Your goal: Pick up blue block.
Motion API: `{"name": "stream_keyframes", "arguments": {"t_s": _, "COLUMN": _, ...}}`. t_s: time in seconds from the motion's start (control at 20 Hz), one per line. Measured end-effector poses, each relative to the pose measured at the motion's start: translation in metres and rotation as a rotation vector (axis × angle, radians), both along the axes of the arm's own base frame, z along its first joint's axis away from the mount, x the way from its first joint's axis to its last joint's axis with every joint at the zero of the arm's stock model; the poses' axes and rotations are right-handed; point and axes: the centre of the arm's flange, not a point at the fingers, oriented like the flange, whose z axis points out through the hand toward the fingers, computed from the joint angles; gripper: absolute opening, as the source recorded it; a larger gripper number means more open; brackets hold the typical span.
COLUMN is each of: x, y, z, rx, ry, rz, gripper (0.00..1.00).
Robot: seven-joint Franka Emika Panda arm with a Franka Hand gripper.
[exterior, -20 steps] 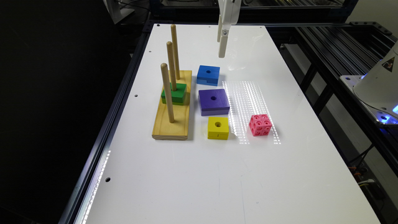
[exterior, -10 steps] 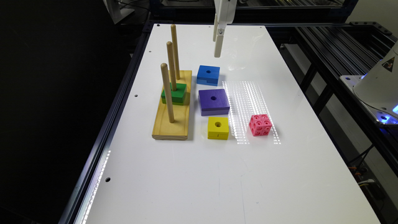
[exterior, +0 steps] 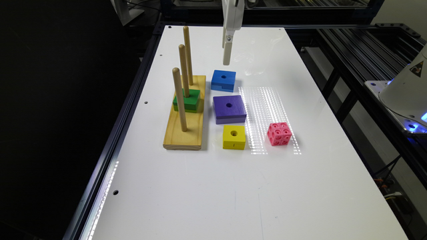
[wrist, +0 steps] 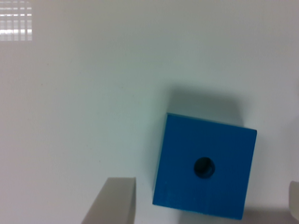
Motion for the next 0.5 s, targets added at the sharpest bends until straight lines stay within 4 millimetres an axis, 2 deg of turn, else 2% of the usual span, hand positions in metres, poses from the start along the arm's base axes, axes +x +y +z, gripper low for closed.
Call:
{"name": "stream_keyframes", "arguments": {"t_s": 0.25, "x": 0.001, "y": -0.001, "z": -0.023, "rx": 0.003, "ry": 0.005, "rz": -0.002, "gripper": 1.00}}
{"name": "stream_keyframes", "arguments": {"t_s": 0.5, "x": 0.001, "y": -0.003, "z": -0.027, "rx": 0.004, "ry": 0.006, "rz": -0.006, "gripper": 1.00}}
